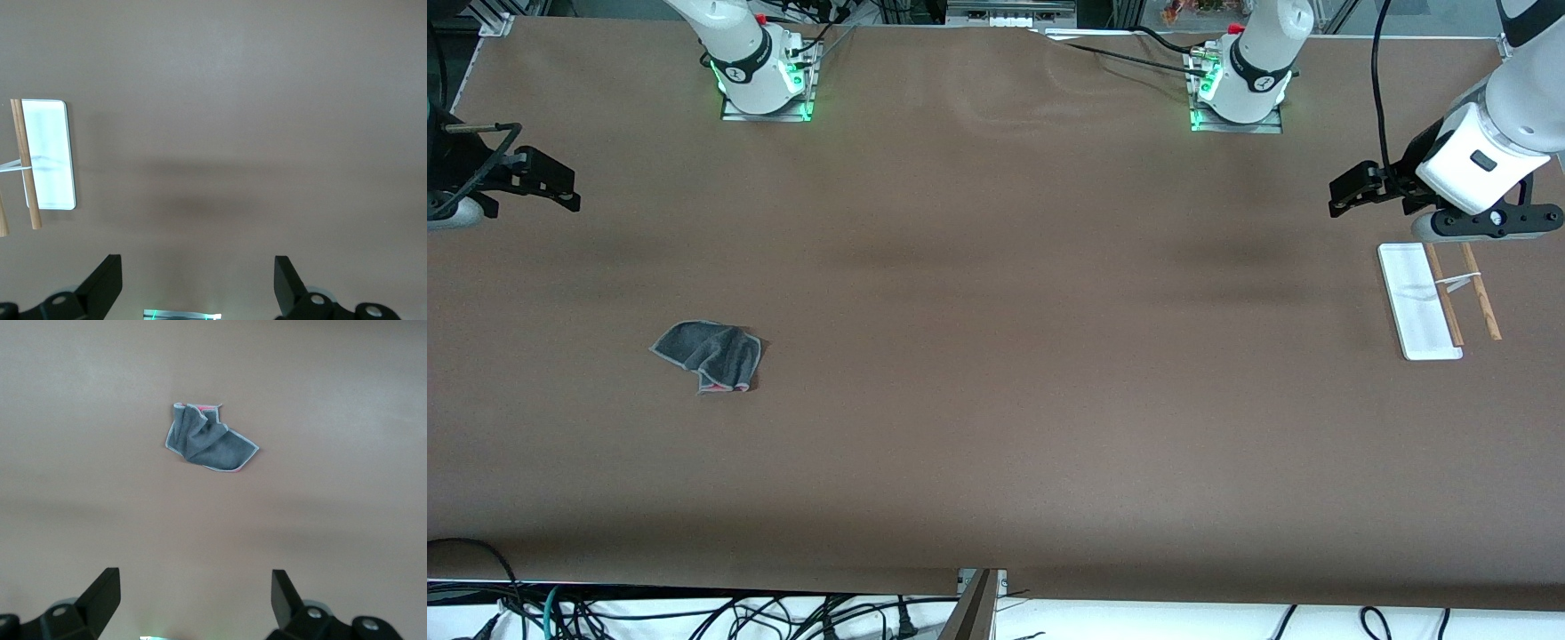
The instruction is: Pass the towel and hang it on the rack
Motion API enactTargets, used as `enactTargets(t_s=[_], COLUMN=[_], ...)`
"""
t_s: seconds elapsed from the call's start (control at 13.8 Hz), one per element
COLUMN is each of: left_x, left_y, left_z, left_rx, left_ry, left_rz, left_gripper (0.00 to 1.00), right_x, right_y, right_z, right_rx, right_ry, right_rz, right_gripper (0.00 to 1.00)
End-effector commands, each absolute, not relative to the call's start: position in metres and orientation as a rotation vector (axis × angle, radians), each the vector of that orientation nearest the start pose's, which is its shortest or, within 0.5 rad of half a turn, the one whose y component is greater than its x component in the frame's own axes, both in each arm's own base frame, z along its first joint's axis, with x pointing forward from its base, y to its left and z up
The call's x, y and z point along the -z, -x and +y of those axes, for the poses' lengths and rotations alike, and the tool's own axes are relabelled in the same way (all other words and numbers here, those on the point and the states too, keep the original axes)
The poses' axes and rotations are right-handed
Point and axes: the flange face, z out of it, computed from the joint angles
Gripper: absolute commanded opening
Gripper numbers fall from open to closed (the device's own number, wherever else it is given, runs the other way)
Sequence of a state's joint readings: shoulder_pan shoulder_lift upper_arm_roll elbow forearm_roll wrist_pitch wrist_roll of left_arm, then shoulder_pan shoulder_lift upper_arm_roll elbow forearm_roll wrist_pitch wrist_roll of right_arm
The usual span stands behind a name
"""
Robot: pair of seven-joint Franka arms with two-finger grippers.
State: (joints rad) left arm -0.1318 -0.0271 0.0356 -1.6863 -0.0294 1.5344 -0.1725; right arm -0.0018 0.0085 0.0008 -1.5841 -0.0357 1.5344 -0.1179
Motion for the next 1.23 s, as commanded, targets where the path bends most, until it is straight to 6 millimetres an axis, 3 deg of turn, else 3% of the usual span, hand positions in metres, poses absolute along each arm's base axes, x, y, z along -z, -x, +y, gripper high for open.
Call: enactTargets(t_s=[0.0, 1.16], left_x=[-0.5830, -0.5815], left_y=[-0.5359, -0.5370], left_z=[-0.0529, -0.0509], left_rx=[-0.215, -0.218], left_ry=[3.156, 3.159], left_rz=[-0.108, -0.113], left_gripper=[1.00, 1.00], right_x=[-0.6148, -0.6149], right_y=[-0.5533, -0.5535], right_z=[-0.0063, -0.0048], right_rx=[-0.088, -0.084], right_ry=[3.166, 3.152], right_rz=[-0.174, -0.176], right_gripper=[1.00, 1.00])
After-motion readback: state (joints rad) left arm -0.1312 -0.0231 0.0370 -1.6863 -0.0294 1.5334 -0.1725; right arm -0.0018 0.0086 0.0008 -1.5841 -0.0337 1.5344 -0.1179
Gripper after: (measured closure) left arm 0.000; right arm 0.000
